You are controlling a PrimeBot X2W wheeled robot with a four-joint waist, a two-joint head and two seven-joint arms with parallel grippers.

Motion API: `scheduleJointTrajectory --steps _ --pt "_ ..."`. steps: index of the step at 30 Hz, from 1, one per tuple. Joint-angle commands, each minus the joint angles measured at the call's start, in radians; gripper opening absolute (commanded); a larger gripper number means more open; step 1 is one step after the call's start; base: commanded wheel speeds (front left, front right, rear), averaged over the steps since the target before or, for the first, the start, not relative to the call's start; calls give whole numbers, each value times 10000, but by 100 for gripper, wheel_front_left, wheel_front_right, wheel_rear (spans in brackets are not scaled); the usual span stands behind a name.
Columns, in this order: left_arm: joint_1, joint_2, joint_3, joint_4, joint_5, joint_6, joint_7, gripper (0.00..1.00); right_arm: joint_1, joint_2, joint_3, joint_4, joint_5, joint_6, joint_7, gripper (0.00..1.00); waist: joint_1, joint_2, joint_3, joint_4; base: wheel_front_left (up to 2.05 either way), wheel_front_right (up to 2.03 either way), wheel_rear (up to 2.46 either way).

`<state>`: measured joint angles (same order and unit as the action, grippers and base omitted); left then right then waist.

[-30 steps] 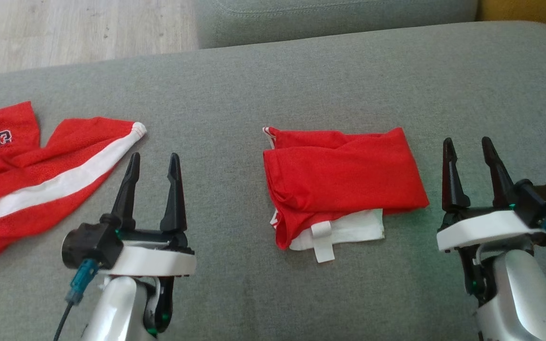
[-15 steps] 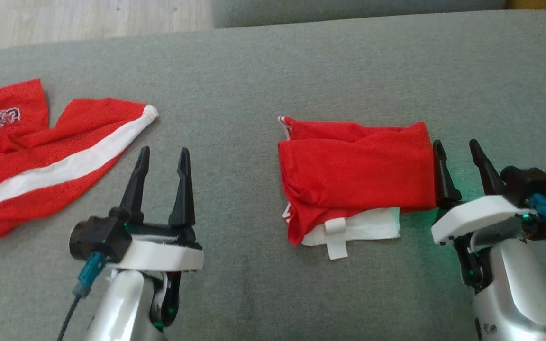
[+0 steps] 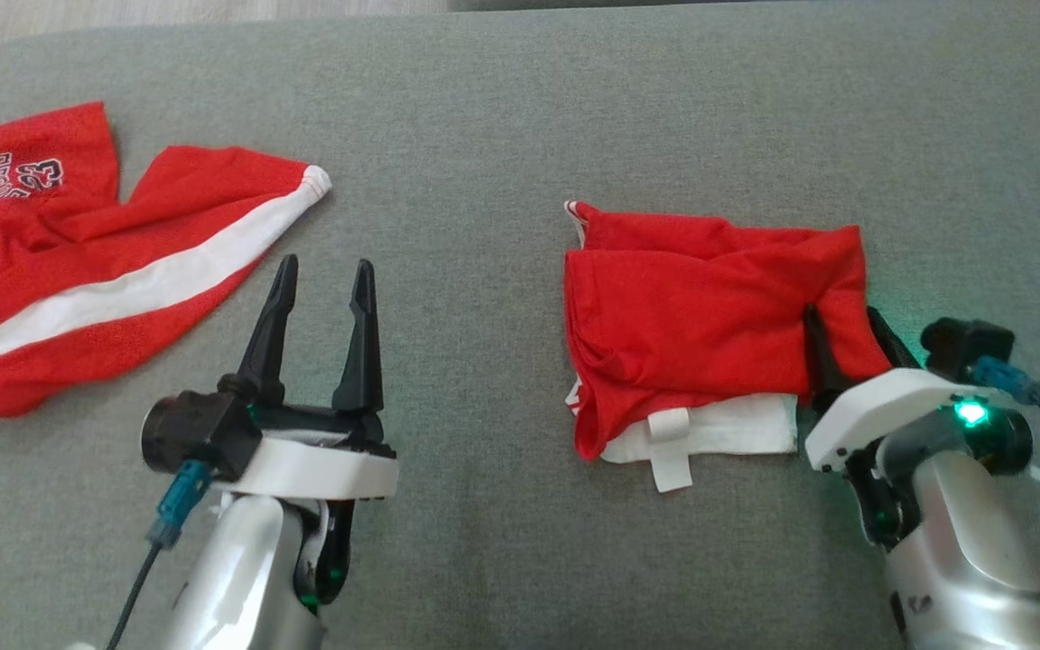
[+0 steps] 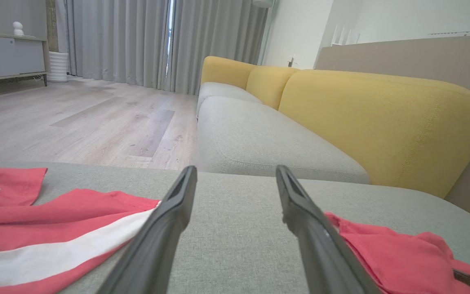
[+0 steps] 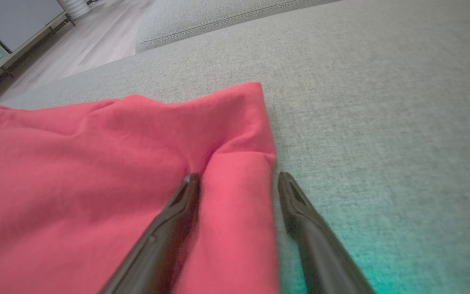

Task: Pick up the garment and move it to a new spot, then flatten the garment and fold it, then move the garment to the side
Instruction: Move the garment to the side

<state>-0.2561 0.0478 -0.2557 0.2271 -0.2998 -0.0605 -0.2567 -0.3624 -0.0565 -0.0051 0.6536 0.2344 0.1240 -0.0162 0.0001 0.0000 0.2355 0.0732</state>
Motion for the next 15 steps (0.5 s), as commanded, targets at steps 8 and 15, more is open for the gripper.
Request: scheduleJointTrajectory --steps 8,15 --pt "-413 24 194 -228 289 -71 -51 100 -735 50 767 -79 -1287 67 -482 0 -1 0 -55 -717 0 0 0" --pt "-692 24 -39 -355 422 -124 -51 100 -1198 -1179 1091 -755 -1877 67 -333 0 -1 0 31 -1544 0 0 0"
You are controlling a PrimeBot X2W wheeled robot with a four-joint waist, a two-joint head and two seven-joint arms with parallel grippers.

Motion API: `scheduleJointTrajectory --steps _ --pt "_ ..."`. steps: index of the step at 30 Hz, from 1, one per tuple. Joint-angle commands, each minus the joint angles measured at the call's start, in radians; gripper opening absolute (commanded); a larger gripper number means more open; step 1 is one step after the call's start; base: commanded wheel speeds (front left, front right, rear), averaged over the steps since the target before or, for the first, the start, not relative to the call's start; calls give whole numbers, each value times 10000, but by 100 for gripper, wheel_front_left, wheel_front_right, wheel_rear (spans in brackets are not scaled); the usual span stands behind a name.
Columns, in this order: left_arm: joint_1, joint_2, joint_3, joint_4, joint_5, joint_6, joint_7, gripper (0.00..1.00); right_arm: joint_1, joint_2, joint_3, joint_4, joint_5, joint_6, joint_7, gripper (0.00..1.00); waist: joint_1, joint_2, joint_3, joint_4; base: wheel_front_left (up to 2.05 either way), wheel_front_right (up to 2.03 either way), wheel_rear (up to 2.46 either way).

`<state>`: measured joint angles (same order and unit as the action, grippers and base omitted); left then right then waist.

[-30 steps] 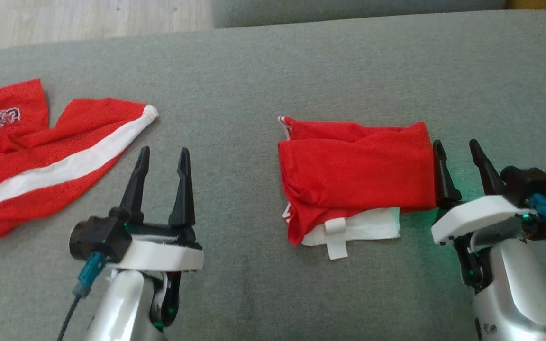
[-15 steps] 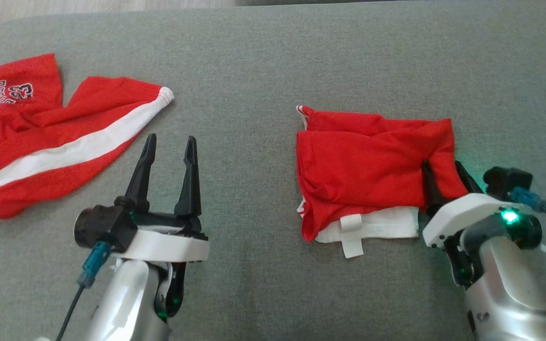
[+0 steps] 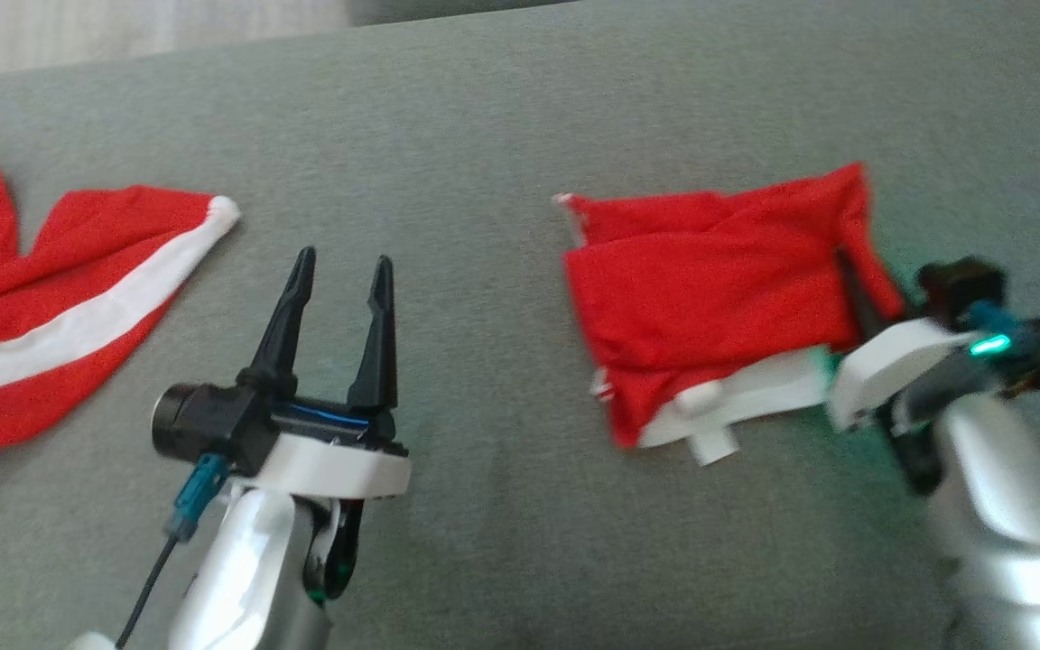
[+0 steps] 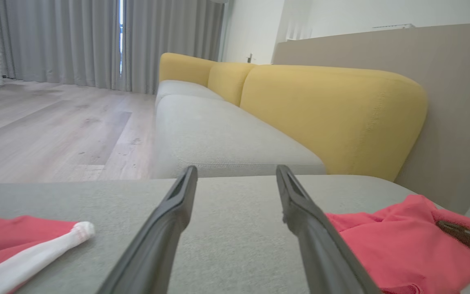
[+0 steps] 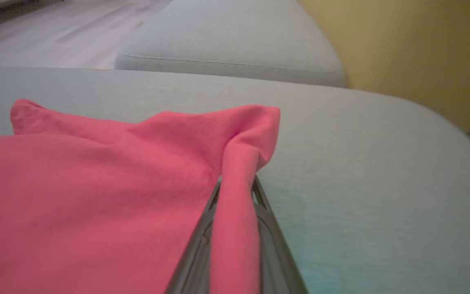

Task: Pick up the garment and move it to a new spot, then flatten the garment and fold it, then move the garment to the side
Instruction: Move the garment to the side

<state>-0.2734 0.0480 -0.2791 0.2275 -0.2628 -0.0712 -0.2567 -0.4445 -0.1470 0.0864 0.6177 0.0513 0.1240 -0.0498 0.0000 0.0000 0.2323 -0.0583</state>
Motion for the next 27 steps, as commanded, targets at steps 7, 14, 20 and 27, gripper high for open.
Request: scheduleJointTrajectory --steps 7,14,20,27 --pt "-962 22 -263 -445 -6 14 -51 100 -918 -2563 565 -456 422 67 96 0 0 0 400 -565 0 0 0" --pt "-1179 22 -416 -412 75 26 -51 100 -1466 -4095 574 349 831 67 -129 0 0 0 785 -423 0 0 0" --pt "-1295 22 -324 -414 171 -26 -51 100 -1994 -4751 504 1195 926 67 -458 0 0 0 1072 -247 0 0 0" --pt "-1410 22 -308 -455 184 -47 -51 100 -2676 -5094 206 2262 663 67 -857 0 0 0 1261 -78 0 0 0"
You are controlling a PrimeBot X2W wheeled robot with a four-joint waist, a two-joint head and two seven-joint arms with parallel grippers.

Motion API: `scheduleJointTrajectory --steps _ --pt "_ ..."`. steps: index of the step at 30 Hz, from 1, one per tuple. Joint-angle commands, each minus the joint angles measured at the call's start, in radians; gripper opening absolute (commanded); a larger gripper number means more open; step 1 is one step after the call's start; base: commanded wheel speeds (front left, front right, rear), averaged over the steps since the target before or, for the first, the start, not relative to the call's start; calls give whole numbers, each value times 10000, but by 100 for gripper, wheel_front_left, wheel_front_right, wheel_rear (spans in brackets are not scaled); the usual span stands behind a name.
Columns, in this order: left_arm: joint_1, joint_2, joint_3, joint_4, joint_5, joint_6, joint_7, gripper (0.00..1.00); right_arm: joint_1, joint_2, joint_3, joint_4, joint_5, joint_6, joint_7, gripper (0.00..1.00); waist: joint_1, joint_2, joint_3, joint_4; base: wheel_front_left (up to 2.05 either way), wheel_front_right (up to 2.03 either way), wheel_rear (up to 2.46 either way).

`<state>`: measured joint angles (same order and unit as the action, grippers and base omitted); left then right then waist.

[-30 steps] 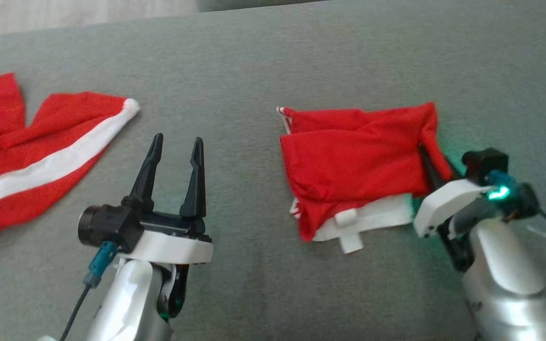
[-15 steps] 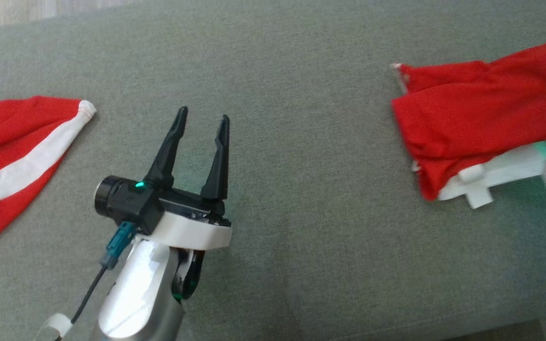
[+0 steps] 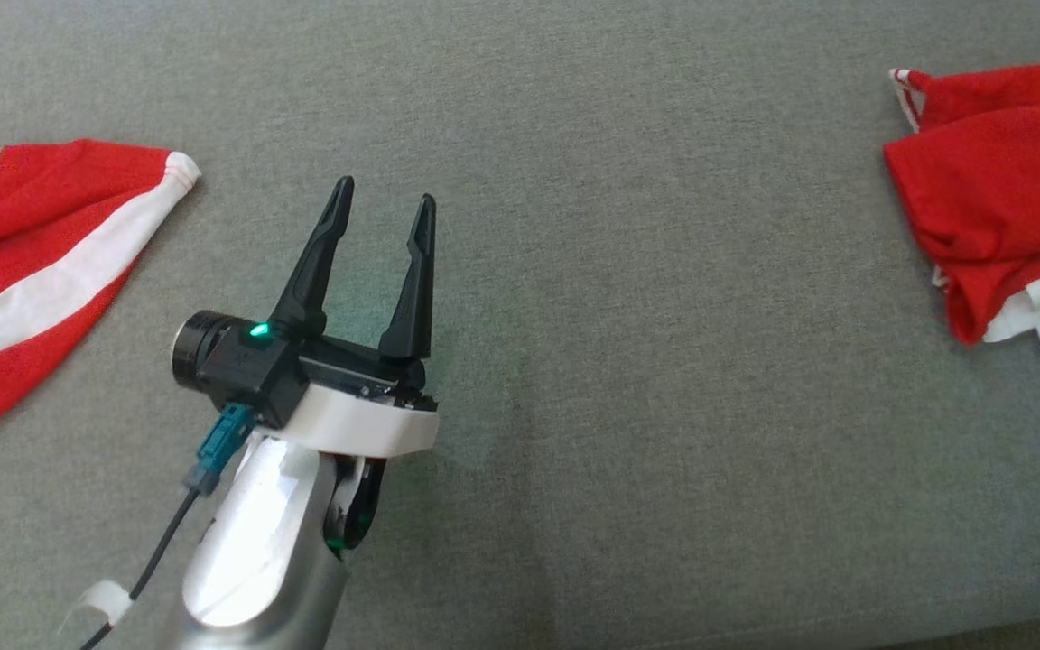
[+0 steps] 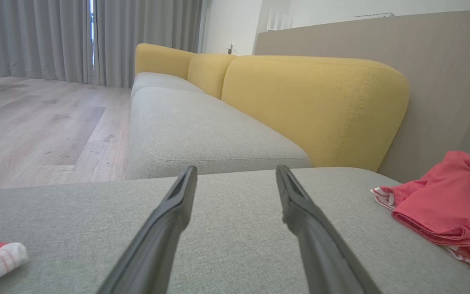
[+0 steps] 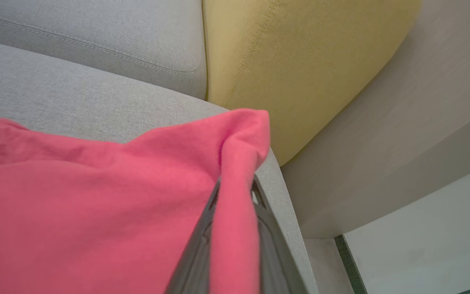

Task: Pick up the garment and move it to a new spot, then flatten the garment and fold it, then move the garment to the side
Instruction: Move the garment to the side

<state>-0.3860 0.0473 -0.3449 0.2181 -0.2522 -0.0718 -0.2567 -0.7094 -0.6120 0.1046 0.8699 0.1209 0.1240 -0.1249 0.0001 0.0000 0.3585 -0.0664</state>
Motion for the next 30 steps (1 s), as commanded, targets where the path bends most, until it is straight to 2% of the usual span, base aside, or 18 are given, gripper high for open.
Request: scheduleJointTrajectory --steps 1,7,8,9,15,19,30 --pt "-287 30 354 -365 79 -41 -51 100 -106 -450 -15 -139 -66 67 -155 0 -1 0 7 18 0 0 0" --pt "-278 30 407 -358 91 -42 -51 100 -435 -375 -132 420 -264 67 -386 0 -1 0 -7 46 0 0 0" --pt "-275 30 410 -354 93 -36 -51 100 -473 -349 -154 491 -297 67 -418 53 -1 0 -15 47 0 0 0" --pt "-272 30 411 -350 92 -30 -51 100 -504 -312 -185 568 -317 67 -433 100 -1 0 -24 46 0 0 0" --pt "-272 30 447 -297 67 -22 -51 100 -654 -99 -456 689 -455 67 -736 100 -1 0 -141 22 0 0 0" --pt "-223 30 511 -275 11 -14 -51 100 -746 236 -595 284 -413 67 -998 100 -1 0 -374 1 0 0 0" --pt "247 30 777 -361 -181 79 -51 100 -11 1810 -558 -2601 203 67 -1005 100 -1 0 -1465 36 0 0 0"
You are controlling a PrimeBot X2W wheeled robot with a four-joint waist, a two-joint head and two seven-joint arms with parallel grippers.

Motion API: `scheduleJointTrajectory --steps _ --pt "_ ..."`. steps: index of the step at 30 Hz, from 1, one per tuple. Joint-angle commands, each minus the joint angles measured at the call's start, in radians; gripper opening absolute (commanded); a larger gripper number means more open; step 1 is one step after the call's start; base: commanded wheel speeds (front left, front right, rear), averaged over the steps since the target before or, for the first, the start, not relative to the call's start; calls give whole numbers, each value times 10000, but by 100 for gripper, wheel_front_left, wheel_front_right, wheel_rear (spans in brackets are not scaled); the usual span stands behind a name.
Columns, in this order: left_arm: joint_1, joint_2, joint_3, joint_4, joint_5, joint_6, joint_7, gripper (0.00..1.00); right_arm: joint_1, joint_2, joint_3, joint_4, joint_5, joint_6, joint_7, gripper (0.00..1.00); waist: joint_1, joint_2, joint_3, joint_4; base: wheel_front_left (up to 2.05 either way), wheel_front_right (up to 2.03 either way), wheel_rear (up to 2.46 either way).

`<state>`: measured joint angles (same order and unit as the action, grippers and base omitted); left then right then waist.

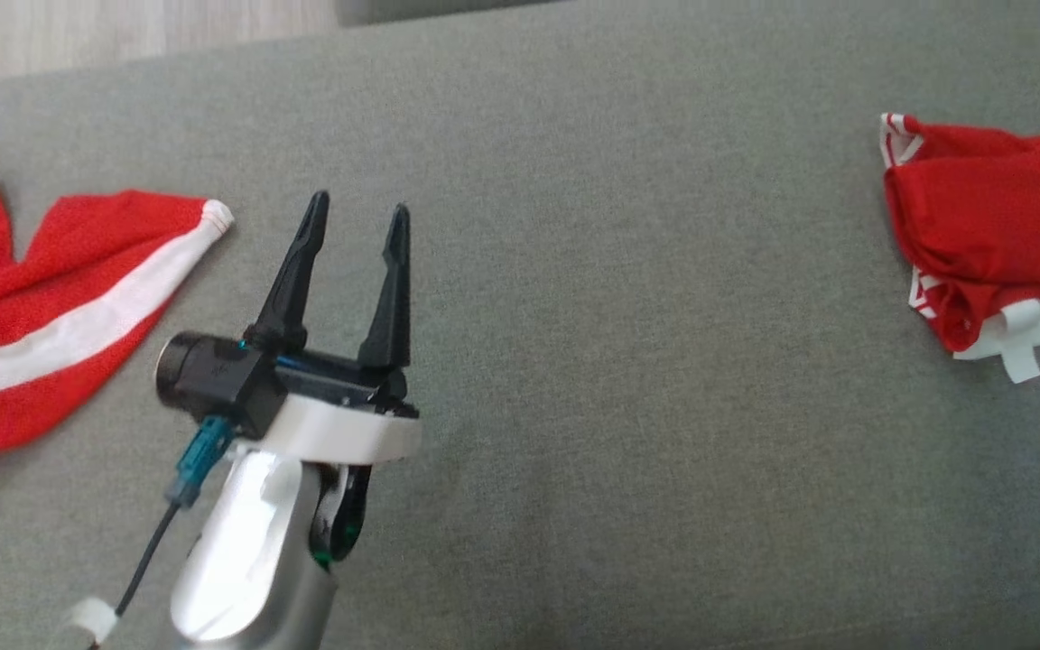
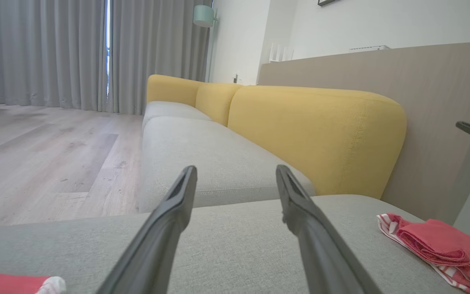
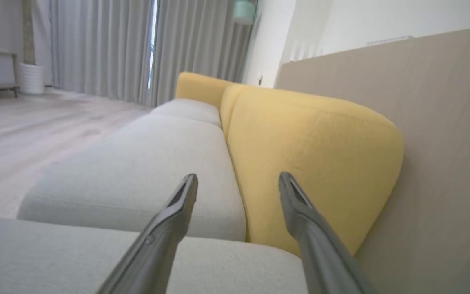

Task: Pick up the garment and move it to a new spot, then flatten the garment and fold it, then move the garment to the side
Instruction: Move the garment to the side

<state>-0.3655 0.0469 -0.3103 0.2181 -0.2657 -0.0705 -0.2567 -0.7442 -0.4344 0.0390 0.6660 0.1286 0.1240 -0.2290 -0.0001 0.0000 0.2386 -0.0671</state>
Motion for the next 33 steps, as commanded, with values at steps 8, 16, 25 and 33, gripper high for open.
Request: scheduleJointTrajectory --steps 8,16,25,33 --pt "586 33 690 -519 -180 147 -51 100 1863 1306 -114 -2786 633 67 427 100 1 0 -902 279 0 0 0" --pt "1407 33 857 -649 -257 158 -51 100 4314 3294 -756 -4338 633 67 102 100 1 0 -1473 552 0 0 0" --pt "2181 33 1081 -1119 -280 270 -51 100 6222 3834 -638 -4711 615 67 -294 100 1 0 -1751 619 0 0 0" --pt "2374 33 1066 -1273 -245 299 -51 100 6374 3840 -581 -4858 770 67 -324 100 1 0 -1698 659 0 0 0"
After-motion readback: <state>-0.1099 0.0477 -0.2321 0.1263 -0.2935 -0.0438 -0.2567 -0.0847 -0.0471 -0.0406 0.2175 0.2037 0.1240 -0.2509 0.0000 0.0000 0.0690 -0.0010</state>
